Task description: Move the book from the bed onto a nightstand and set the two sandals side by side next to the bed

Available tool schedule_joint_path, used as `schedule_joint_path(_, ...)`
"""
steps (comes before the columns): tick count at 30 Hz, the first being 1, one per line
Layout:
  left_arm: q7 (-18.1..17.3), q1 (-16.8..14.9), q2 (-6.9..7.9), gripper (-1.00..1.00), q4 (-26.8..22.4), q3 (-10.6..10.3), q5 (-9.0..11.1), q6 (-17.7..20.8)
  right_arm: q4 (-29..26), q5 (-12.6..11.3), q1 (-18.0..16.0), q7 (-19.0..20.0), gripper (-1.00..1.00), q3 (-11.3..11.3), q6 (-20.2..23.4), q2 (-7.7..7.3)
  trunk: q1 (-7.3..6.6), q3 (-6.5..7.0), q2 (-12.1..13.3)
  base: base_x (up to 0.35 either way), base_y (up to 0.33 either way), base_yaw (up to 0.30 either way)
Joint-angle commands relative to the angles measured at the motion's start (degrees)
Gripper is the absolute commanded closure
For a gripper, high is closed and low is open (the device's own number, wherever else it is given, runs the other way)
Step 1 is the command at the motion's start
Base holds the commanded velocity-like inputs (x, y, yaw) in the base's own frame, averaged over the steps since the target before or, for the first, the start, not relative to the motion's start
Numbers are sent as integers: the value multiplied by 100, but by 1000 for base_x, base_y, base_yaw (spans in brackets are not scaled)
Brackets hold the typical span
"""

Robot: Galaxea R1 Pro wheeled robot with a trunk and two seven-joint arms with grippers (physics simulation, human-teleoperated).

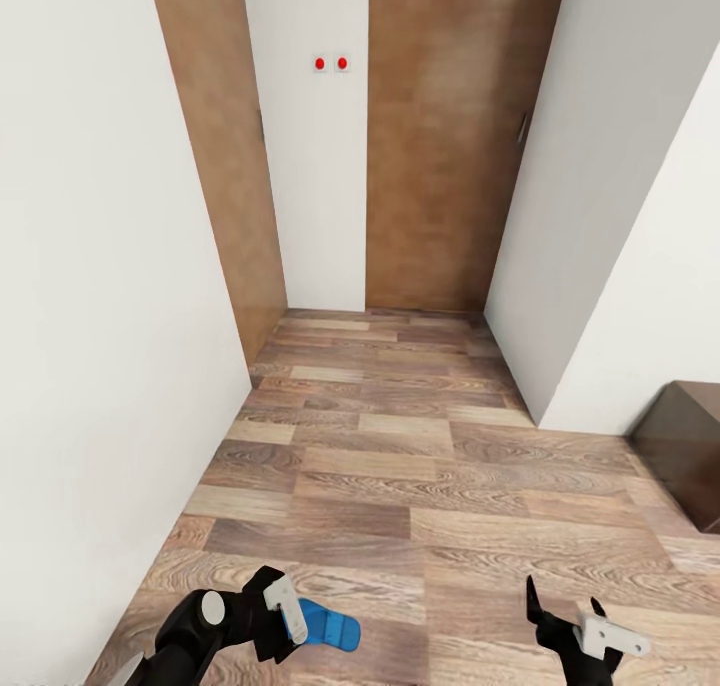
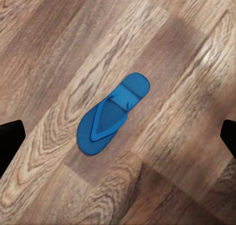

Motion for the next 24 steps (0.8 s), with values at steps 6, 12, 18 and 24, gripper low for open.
schedule_joint_path(6, -20, -3, 4, -100, -10, -13, -17, 39, 13, -25, -2, 5, -100, 40, -1755, 3, 131, -113, -244, 0, 0, 0)
schedule_joint_path(12, -20, -3, 4, -100, -10, -13, -15, 39, -15, -19, -2, 10, -100, 59, -2327, 6, 175, -149, -324, 0, 0, 0)
schedule_joint_path(18, -20, -3, 4, -100, -10, -13, -13, 39, -29, -20, -2, 16, -100, 42, -2427, -9, 263, -221, -485, 0, 0, 0)
schedule_joint_path(24, -20, -3, 4, -100, -10, -13, -18, 39, -26, -26, -2, 13, -100, 13, -2437, -22, 395, -329, -725, 0, 0, 0)
